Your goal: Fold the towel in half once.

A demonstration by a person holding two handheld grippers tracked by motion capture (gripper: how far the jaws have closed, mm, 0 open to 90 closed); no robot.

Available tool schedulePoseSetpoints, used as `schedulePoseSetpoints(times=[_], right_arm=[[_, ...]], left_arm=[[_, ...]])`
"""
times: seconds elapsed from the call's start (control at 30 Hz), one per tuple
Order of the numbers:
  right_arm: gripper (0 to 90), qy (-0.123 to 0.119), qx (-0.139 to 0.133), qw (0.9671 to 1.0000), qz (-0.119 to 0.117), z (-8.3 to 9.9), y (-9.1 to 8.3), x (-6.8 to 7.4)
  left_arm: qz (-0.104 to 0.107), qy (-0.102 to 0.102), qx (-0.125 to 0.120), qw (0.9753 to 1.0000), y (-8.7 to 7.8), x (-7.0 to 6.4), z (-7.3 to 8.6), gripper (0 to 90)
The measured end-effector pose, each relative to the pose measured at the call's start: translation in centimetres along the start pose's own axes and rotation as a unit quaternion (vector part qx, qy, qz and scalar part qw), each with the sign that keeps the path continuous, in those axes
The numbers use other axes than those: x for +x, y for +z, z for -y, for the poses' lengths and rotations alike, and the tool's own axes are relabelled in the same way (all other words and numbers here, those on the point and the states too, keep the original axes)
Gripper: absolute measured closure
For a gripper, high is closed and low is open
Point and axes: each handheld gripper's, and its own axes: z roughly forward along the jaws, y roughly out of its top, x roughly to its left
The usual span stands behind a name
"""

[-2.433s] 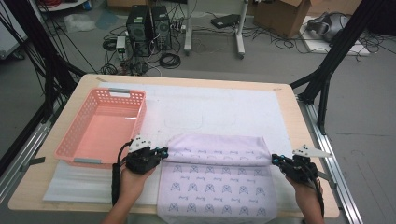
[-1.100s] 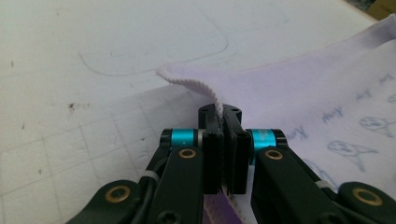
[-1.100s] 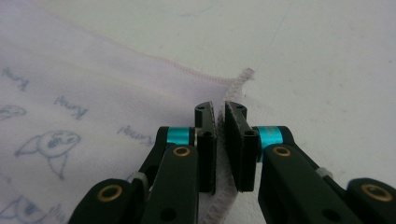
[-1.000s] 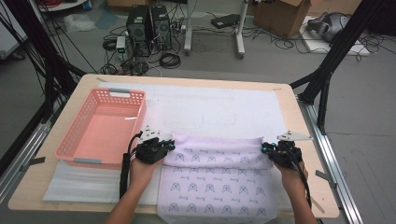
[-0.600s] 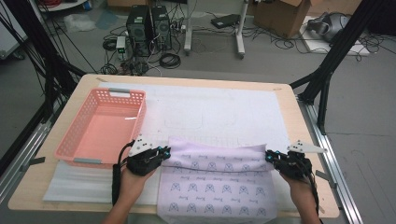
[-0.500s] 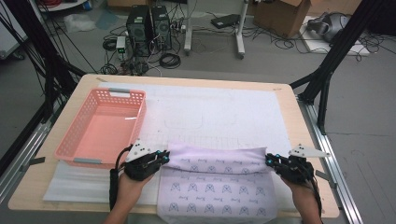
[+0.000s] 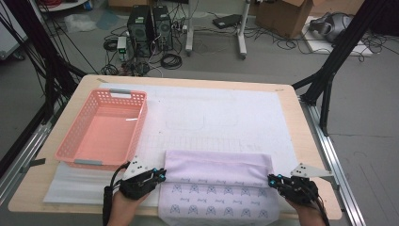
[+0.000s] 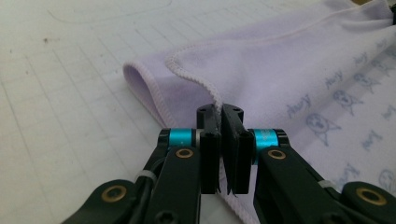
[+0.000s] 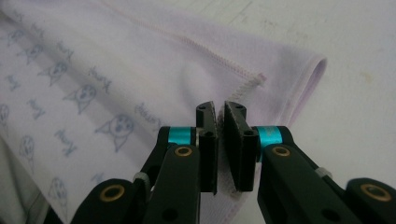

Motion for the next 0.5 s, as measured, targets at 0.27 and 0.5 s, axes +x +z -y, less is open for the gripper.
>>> schedulePoseSetpoints(times=[0.27, 0.5], right_arm=[[66.3, 0.0, -0.001, 1.0, 0.006, 0.7, -0.8, -0.1], [58.7, 0.036, -0.056, 0.9966, 0.049, -1.5, -0.7, -3.0]], left_arm=[[-0.026, -0.017, -0.014, 0.9994, -0.2, 0.6, -0.8, 51.7], [-0.023, -0.04, -0.009, 0.9989, 2.2, 2.3, -3.0, 44.3]])
